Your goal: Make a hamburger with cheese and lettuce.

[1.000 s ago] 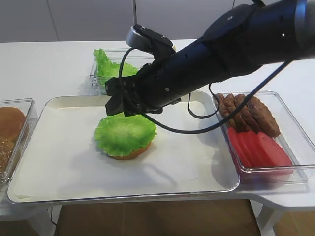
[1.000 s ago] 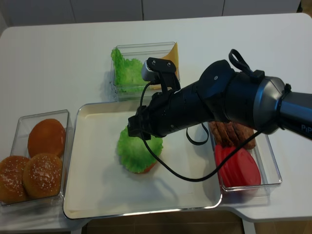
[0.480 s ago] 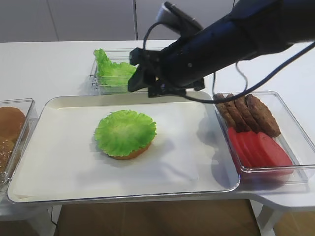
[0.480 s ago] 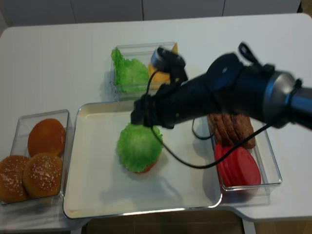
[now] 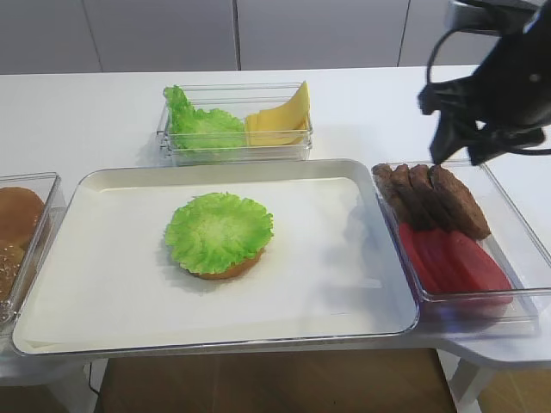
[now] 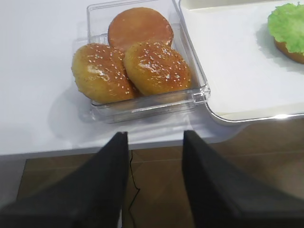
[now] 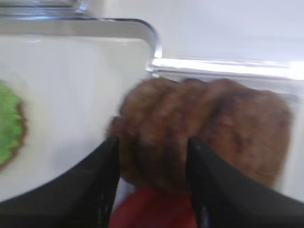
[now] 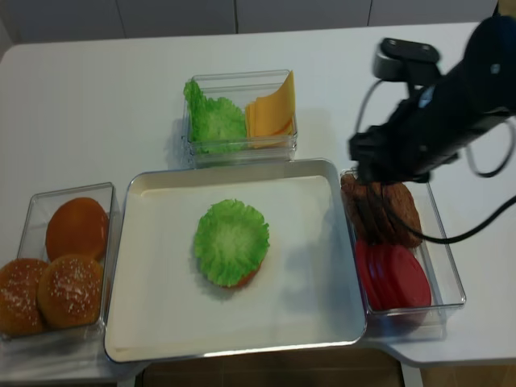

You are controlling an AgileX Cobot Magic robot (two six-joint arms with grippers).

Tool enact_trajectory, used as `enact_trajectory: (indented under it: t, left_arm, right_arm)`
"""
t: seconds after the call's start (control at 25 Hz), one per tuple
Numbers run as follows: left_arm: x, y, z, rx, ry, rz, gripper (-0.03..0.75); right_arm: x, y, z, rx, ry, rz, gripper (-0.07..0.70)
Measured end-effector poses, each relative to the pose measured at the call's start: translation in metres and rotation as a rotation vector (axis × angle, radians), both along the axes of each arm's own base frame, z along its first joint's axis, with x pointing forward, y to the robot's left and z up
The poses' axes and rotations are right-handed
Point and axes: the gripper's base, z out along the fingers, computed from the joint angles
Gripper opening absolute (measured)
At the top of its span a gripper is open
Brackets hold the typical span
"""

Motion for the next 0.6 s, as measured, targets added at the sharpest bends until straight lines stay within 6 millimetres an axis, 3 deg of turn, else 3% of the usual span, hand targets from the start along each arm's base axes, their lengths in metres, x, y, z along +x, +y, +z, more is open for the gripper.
enact_trajectory:
  t: [0.12,0.32,0.6]
  left_arm:
    - [0.0,0.0,0.0,0.0,0.0,0.0,0.288]
    - [0.0,0.0,0.0,0.0,0.0,0.0,0.288]
    - [0.0,0.0,0.0,0.0,0.0,0.0,0.288]
  right_arm:
    - [-0.006,-0.032,0.008,-0.079,0.028,-0.048,0.346]
    - [-0.017,-0.068,0.022,-0.159,0.043,-0.102,0.346]
    - [-0.051,-0.082,0.057,-0.198,-0.026,-0.119,0.346]
